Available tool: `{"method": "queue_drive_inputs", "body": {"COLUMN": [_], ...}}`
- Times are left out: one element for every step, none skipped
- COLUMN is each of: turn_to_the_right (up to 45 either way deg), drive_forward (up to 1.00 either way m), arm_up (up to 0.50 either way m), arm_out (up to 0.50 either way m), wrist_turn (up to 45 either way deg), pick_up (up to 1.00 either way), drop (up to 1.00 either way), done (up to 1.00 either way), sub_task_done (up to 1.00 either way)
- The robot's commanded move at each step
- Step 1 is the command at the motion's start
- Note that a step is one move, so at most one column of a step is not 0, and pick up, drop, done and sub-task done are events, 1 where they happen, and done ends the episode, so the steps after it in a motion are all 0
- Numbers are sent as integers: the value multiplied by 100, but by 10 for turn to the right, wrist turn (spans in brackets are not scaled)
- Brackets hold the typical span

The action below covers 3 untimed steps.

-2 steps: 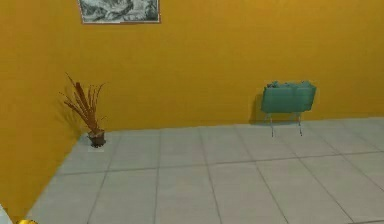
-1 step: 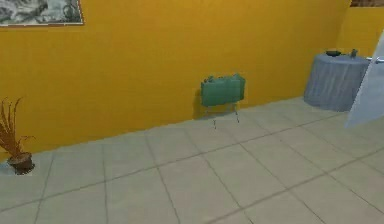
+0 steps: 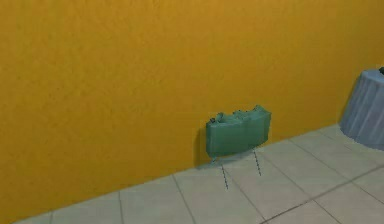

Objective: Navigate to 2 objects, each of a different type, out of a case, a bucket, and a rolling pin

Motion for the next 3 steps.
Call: {"method": "queue_drive_inputs", "body": {"turn_to_the_right": [60, 0, 120], "drive_forward": [0, 50, 0], "arm_up": [0, 0, 0], "arm_out": [0, 0, 0], "wrist_turn": [0, 0, 0], "pick_up": [0, 0, 0], "drop": [0, 0, 0], "done": [0, 0, 0], "sub_task_done": [0, 0, 0]}}
